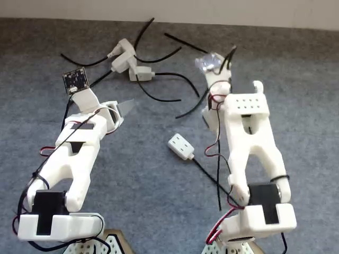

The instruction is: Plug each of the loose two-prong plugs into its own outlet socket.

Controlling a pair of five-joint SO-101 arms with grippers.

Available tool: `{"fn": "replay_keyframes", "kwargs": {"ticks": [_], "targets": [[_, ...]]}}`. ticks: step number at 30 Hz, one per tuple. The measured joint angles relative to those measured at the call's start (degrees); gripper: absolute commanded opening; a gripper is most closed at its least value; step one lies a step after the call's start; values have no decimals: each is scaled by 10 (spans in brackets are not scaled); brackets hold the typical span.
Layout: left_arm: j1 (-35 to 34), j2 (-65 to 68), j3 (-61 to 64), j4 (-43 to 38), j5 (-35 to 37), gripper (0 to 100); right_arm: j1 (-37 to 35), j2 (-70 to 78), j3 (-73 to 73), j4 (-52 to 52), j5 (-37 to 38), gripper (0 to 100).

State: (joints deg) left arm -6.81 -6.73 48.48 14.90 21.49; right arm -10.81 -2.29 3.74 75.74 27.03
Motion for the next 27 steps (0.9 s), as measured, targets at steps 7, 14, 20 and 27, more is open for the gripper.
{"fn": "replay_keyframes", "kwargs": {"ticks": [7,14,20,27], "targets": [[0,0,0,0,0,396,-46,-106,-13,1,65,14],[4,0,0,0,-32,396,-120,-211,11,-11,72,14],[17,0,0,0,-45,396,-157,-345,193,-154,72,14],[18,0,0,0,-45,396,-159,-528,433,-316,72,14]]}}
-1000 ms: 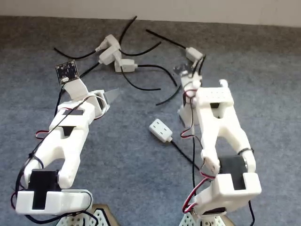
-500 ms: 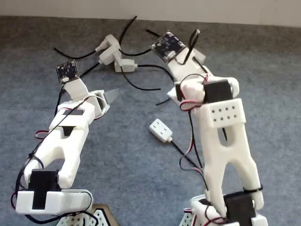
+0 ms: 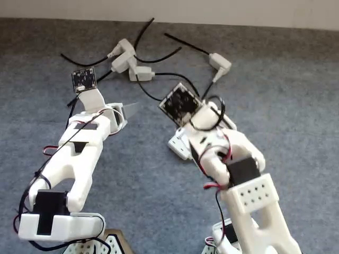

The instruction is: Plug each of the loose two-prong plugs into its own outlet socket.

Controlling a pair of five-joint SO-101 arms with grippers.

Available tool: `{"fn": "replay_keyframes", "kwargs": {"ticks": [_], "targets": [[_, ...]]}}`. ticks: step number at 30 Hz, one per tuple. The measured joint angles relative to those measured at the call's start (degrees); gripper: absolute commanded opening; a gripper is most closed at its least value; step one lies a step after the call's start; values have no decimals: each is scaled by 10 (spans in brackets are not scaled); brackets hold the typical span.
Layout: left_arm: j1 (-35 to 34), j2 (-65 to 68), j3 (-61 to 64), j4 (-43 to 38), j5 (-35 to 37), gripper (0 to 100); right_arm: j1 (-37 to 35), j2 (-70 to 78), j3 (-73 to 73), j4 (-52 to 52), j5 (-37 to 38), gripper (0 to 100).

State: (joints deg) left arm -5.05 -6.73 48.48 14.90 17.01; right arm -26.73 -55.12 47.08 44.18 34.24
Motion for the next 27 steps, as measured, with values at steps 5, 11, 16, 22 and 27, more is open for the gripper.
{"fn": "replay_keyframes", "kwargs": {"ticks": [5,11,16,22,27], "targets": [[25,-33,9,-3,0,396,-1,-106,138,-82,2,14],[98,-113,67,-85,0,396,-2,-150,284,-222,34,14],[139,-204,127,-174,0,396,-2,-147,320,-258,35,14],[146,-304,172,-210,0,396,-2,-147,320,-262,35,14],[172,-379,223,-210,0,396,-2,-147,320,-262,35,14]]}}
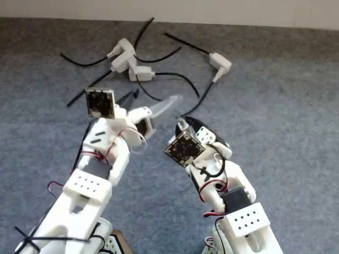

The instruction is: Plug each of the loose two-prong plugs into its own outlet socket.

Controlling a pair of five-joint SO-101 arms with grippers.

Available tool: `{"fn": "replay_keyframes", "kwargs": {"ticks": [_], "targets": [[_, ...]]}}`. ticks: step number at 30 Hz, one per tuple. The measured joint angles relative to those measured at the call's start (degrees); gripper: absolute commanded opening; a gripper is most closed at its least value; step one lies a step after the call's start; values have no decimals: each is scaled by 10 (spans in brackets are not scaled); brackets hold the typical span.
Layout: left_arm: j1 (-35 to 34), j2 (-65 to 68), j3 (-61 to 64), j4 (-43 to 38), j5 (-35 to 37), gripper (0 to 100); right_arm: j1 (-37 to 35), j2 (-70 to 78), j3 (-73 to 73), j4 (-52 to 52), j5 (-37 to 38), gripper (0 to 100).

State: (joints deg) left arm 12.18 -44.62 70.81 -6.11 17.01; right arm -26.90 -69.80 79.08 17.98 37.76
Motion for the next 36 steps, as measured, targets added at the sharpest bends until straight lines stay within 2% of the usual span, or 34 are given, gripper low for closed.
{"fn": "replay_keyframes", "kwargs": {"ticks": [4,8,14,19,27,36], "targets": [[55,-62,50,0,0,396,0,0,0,0,0,14],[78,-120,98,0,0,396,0,0,0,0,0,14],[80,-164,150,0,0,396,0,0,0,0,-2,14],[74,-164,157,-3,1,396,0,0,-40,33,-43,14],[38,-101,142,-34,0,396,3,0,-102,135,-50,14],[-2,45,83,-87,-4,396,2,-13,-103,177,-51,14]]}}
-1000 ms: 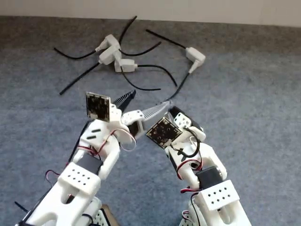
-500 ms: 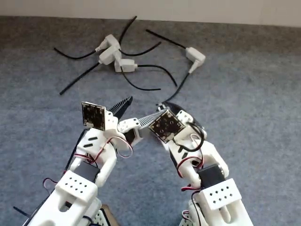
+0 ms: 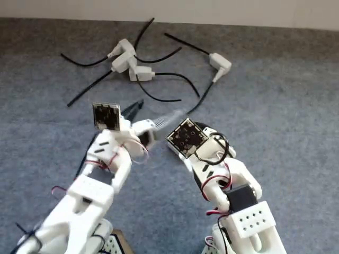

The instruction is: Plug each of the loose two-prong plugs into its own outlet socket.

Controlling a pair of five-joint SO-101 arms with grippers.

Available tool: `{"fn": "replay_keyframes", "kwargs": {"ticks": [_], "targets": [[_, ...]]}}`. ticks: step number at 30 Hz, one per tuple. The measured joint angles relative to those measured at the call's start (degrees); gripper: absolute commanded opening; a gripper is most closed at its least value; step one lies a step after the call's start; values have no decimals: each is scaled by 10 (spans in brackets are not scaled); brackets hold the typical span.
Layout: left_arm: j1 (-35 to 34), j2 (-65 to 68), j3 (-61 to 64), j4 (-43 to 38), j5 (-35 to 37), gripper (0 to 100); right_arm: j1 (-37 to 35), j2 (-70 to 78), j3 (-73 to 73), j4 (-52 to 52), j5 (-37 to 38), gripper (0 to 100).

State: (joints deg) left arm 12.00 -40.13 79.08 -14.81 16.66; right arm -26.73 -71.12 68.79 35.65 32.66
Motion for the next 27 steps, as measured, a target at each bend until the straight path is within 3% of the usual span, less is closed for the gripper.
{"fn": "replay_keyframes", "kwargs": {"ticks": [3,13,19,27], "targets": [[-28,51,-9,-11,1,396,-1,-35,-2,14,0,14],[-30,78,-18,-35,-1,396,-1,-113,-2,56,36,14],[-31,78,-18,-72,-1,396,-1,-66,-2,59,42,14],[-24,27,-5,-84,0,396,-1,61,25,-48,42,14]]}}
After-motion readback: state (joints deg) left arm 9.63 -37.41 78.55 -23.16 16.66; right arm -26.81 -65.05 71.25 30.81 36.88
